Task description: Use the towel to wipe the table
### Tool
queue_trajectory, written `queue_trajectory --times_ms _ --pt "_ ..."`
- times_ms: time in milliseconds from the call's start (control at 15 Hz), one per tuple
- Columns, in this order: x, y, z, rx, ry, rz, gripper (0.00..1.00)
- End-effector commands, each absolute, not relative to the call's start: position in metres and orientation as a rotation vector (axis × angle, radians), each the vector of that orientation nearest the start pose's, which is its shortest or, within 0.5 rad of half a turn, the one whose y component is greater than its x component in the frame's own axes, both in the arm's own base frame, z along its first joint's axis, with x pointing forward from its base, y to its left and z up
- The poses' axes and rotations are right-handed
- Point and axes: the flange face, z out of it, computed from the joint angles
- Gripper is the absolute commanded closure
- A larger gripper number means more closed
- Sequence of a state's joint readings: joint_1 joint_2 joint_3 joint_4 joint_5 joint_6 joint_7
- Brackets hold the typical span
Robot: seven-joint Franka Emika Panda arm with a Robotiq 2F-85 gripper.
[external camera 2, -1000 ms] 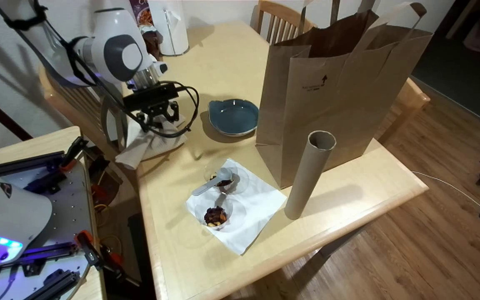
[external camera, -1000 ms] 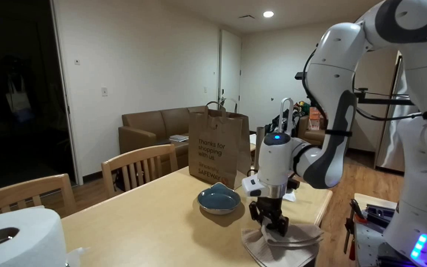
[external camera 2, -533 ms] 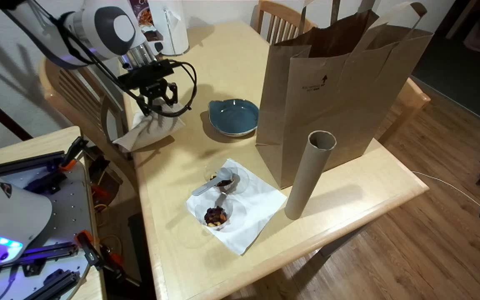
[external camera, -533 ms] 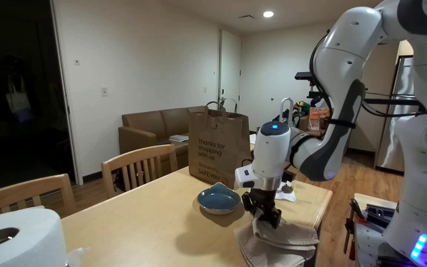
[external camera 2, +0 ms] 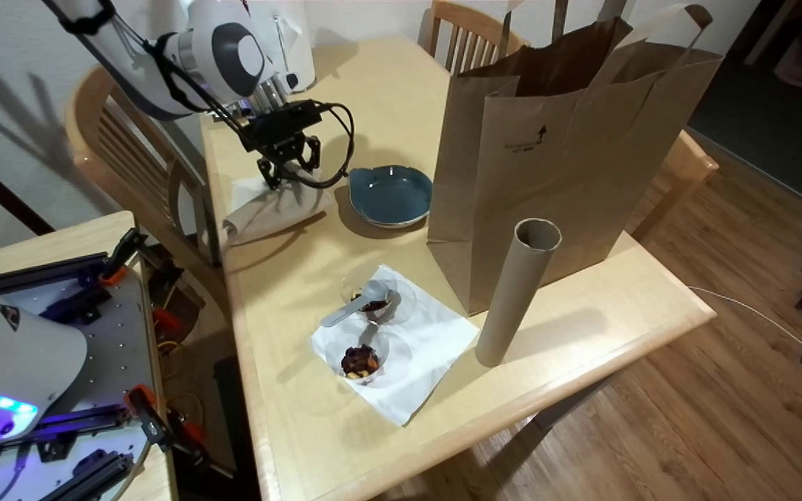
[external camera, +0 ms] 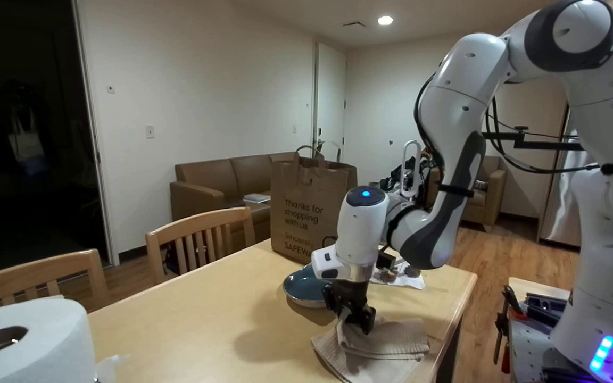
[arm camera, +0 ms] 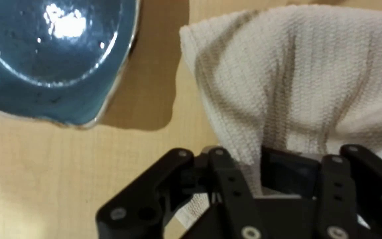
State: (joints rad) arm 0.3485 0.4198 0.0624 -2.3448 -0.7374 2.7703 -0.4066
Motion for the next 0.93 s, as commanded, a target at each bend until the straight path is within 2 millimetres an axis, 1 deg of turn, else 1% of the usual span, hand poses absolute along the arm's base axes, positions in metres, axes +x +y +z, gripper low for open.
queue_trajectory --times_ms 0,67,133,200,267,333,467,600,800,867 --pt "0.462 0.263 0.131 -2.354 -2.407 -0.049 0.96" --pt "0.463 0.275 0.129 -2.324 -2.422 -0.049 0.97" --pt "0.465 0.281 0.124 -2.303 -2.436 -0.043 0.97" --pt "0.467 0.283 0.120 -2.288 -2.444 -0.028 0.97" --pt "0.469 0.280 0.116 -2.297 -2.429 0.007 0.97" --pt "0.470 0.265 0.107 -2.355 -2.404 0.059 0.96" --pt "0.470 0.243 0.104 -2.439 -2.349 0.132 0.97" --pt "0.468 0.207 0.103 -2.529 -2.275 0.212 0.97" --pt "0.462 0.166 0.100 -2.636 -2.154 0.288 0.96" --pt "0.457 0.153 0.099 -2.666 -2.118 0.306 0.97"
